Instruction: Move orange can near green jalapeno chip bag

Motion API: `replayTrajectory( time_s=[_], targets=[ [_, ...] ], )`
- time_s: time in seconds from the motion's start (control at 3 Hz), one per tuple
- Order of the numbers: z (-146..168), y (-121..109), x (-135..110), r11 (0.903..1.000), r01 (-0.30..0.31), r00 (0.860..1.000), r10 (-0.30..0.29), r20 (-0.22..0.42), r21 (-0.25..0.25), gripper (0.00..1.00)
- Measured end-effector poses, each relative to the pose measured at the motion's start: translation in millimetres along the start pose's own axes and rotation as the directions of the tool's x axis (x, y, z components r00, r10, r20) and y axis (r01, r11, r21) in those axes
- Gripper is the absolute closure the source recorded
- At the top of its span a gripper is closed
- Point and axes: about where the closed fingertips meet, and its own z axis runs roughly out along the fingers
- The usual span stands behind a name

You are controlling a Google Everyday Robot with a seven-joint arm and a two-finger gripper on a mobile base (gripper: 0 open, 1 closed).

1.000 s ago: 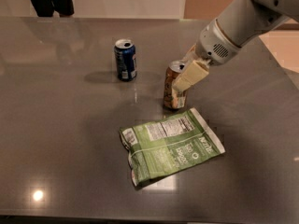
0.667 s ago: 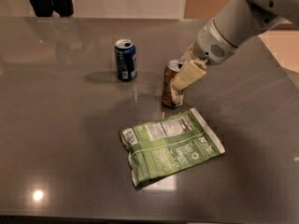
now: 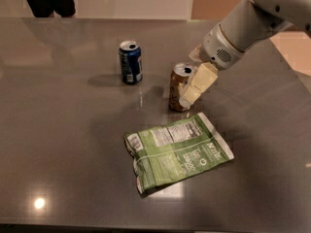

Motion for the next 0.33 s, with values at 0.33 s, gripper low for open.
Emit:
replayTrajectory(
  time_s=[0.33],
  targets=[
    [0.0,0.0,0.0,1.0,0.0,1.0,0.0,0.0,0.0,0.0]
  ],
)
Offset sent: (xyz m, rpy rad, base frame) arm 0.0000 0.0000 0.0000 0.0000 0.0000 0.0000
